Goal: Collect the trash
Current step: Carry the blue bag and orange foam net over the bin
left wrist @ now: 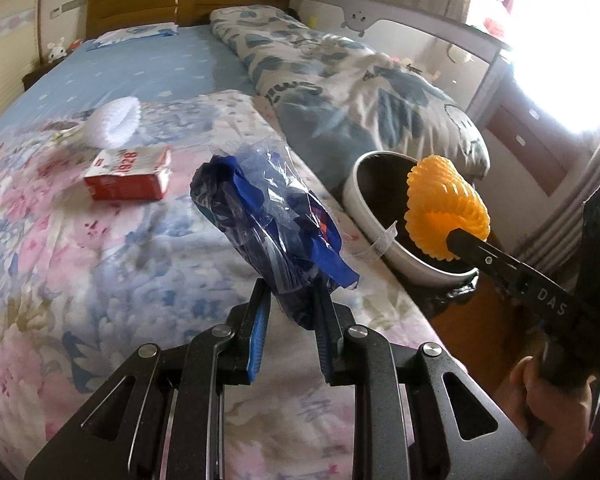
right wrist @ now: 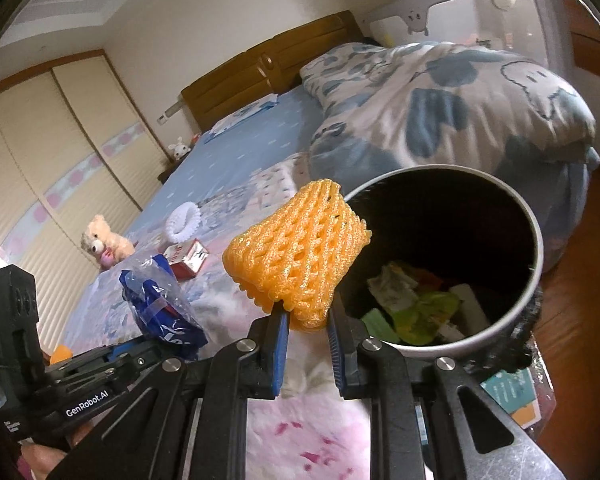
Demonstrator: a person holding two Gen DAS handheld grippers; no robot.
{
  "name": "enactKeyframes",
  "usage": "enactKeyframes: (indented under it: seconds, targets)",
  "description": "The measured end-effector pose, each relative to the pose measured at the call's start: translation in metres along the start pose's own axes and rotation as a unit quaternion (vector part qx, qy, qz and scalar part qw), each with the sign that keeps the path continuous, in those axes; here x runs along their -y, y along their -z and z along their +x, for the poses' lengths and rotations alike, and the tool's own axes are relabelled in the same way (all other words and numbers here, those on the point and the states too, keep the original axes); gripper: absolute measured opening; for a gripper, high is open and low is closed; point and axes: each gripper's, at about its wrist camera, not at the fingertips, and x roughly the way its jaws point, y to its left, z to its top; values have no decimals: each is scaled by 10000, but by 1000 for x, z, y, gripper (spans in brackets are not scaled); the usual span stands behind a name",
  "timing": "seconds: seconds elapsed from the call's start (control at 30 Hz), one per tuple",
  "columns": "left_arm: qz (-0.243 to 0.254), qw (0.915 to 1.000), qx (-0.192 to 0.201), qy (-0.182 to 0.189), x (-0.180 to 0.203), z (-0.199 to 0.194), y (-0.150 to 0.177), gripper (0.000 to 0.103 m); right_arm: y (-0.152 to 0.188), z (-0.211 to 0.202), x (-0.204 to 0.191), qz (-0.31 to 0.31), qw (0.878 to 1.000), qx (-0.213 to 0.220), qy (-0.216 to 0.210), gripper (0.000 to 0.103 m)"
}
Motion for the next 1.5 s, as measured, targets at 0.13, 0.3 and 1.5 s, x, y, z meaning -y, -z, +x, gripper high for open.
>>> enactKeyframes:
  seconds: [0.13,0.3,1.5]
  targets:
    - [153,9999,3,30,12,2,-3,20,1,-7,13,100,9999,58,85,18]
    - [267,9996,-18,65,25,8,-9,20,-2,-12,25,195,9996,108,179,18]
    - [790,9962,-240,277,88,47,-44,20,-18,-17,78,480,9973,128,542,19]
